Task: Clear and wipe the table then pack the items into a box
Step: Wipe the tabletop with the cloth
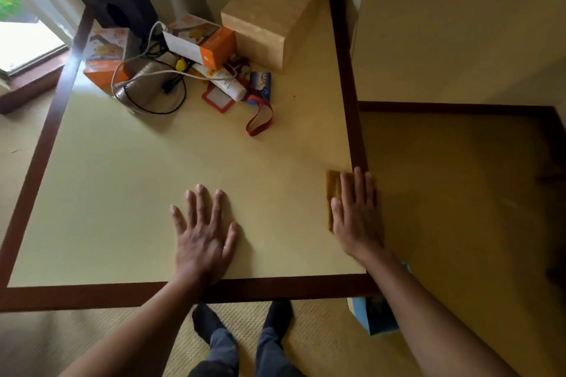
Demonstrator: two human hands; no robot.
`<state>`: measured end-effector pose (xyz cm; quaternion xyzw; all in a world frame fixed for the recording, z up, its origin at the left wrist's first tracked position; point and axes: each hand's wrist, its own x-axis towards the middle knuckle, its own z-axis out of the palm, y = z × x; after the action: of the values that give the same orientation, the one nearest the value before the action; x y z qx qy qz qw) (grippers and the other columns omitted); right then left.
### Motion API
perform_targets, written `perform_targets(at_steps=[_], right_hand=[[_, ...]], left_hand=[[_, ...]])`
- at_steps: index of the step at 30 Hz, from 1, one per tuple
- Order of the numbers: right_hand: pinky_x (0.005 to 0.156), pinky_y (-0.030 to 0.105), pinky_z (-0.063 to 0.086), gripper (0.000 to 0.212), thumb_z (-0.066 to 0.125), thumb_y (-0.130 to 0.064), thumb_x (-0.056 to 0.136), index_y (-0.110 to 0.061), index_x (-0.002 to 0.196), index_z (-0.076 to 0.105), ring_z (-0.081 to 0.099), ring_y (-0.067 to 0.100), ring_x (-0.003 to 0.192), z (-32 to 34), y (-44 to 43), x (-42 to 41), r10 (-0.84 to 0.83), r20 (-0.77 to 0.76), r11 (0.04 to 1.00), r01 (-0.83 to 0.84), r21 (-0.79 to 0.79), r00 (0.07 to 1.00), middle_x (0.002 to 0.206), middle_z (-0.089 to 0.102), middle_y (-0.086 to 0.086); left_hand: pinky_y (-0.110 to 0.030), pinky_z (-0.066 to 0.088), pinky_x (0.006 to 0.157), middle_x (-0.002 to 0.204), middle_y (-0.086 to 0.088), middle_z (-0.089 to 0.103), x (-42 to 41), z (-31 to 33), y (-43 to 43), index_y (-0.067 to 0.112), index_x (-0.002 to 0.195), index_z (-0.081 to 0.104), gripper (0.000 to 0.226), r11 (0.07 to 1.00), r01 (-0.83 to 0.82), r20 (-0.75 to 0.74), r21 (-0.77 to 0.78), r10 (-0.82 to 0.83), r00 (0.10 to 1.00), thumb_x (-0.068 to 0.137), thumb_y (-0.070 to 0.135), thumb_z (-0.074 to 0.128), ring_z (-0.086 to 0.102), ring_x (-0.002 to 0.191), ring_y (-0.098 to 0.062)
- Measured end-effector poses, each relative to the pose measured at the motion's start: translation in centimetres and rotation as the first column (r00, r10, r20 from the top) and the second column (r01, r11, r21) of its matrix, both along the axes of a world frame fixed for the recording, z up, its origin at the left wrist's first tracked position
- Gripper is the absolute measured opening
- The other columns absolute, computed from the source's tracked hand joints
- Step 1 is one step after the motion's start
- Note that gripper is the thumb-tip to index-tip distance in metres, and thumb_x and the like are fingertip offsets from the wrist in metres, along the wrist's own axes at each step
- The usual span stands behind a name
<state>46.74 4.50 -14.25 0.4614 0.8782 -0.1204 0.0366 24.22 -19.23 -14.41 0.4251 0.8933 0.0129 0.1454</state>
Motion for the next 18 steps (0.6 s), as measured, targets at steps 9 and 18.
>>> perform_targets(at_steps=[9,18], right_hand=[[0.124,0.054,0.011,0.062,0.021,-0.041,0.105,-0.022,0.162,0.008,-0.006,0.026,0.157,0.0,-7.5,6.9,0.253,-0.048,0.967,-0.254,-0.021,0.966,0.17,-0.003,0.005],[0.125,0.054,0.002,0.066,0.016,-0.049,0.104,-0.019,0.161,0.002,-0.012,0.032,0.155,0.0,-8.6,-5.5,0.253,-0.037,0.967,-0.254,-0.026,0.967,0.168,-0.008,0.013]], left_hand=[[-0.062,-0.004,0.124,0.168,-0.016,-0.02,0.4,0.0,0.0,0.021,0.163,-0.009,0.078,1.0,-0.004,-0.021,0.015,0.004,1.0,0.1,0.062,0.012,-0.022,0.155,-0.032],[-0.06,-0.008,0.124,0.166,-0.012,-0.03,0.4,0.1,-0.1,0.025,0.161,-0.017,0.076,1.0,-0.01,0.013,0.023,0.01,1.0,0.101,0.063,0.011,-0.029,0.153,-0.03]])
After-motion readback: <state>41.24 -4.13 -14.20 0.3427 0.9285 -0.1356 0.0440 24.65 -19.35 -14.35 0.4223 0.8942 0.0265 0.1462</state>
